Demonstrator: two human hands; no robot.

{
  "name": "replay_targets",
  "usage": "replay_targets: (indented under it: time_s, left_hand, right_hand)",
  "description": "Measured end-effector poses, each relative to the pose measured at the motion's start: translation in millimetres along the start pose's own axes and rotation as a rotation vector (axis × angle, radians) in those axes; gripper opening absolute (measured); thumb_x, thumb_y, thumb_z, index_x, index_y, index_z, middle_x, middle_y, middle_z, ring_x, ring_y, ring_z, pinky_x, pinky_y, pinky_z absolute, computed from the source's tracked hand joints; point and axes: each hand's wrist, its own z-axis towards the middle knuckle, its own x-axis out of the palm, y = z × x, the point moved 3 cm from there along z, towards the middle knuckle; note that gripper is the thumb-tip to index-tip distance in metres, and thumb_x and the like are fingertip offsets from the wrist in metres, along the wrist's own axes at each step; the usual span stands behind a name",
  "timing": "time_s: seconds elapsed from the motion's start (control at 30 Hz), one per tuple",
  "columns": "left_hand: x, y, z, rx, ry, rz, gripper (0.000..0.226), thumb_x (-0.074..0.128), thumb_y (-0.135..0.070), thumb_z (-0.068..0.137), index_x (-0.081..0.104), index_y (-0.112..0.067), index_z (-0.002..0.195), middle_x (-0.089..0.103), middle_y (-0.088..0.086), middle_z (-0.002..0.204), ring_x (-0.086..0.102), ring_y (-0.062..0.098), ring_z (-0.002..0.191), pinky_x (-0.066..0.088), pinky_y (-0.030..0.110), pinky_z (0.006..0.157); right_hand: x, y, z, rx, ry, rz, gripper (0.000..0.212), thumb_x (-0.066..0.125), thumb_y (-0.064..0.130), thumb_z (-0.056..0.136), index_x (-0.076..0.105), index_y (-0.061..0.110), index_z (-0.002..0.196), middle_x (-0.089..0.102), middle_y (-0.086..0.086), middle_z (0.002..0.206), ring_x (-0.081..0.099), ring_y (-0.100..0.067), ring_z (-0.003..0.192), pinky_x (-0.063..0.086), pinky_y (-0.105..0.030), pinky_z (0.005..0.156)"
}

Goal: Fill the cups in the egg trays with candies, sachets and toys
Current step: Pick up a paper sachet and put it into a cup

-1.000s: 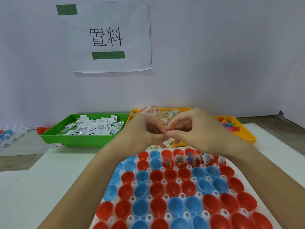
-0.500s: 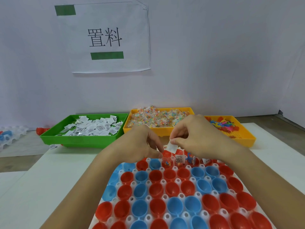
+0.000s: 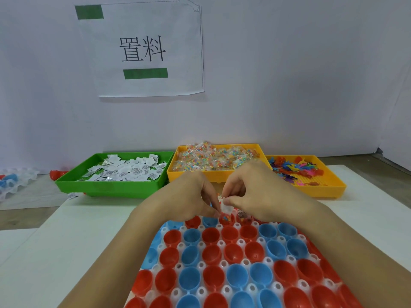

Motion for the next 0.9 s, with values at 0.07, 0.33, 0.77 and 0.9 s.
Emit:
replay_targets:
  time_s: [0.07, 0.33, 0.77, 0.9]
  left_hand:
    - [0, 0, 0, -0.001, -0.002, 0.000, 0.004, 0.083, -0.019, 0.078, 0.081, -0.023, 0.078, 0.061, -0.016, 0.050, 0.047, -0.001, 0.043, 0.036, 0.012, 0.046]
    - [1, 0, 1, -0.001, -0.013, -0.003, 0.005, 0.082, -0.017, 0.079, 0.080, -0.021, 0.077, 0.060, -0.019, 0.049, 0.051, -0.004, 0.045, 0.035, 0.008, 0.047]
    - [2, 1, 2, -0.001, -0.010, 0.009, 0.004, 0.080, -0.017, 0.080, 0.079, -0.020, 0.077, 0.060, -0.025, 0.050, 0.055, -0.007, 0.049, 0.037, 0.006, 0.049]
    - [3, 2, 2, -0.013, -0.015, 0.013, 0.006, 0.081, -0.018, 0.081, 0.079, -0.022, 0.076, 0.062, -0.022, 0.052, 0.056, -0.006, 0.050, 0.038, 0.007, 0.049]
  right_hand:
    - [1, 1, -1, 0.002, 0.012, -0.006, 0.003, 0.078, 0.019, 0.085, 0.079, 0.022, 0.086, 0.074, 0.012, 0.076, 0.067, 0.007, 0.070, 0.051, -0.006, 0.062]
    - [6, 7, -5, -0.008, 0.124, -0.128, 0.026, 0.060, 0.005, 0.094, 0.079, 0.020, 0.102, 0.076, 0.008, 0.098, 0.069, -0.002, 0.084, 0.059, -0.024, 0.080]
    - [-1, 9, -7, -0.061, 0.111, -0.166, 0.025, 0.059, 0.007, 0.092, 0.080, 0.019, 0.099, 0.075, 0.011, 0.093, 0.069, -0.008, 0.078, 0.060, -0.028, 0.077]
    - [-5, 8, -6, -0.061, 0.093, -0.140, 0.016, 0.065, 0.016, 0.092, 0.080, 0.020, 0.096, 0.074, 0.011, 0.086, 0.068, -0.007, 0.075, 0.060, -0.030, 0.072]
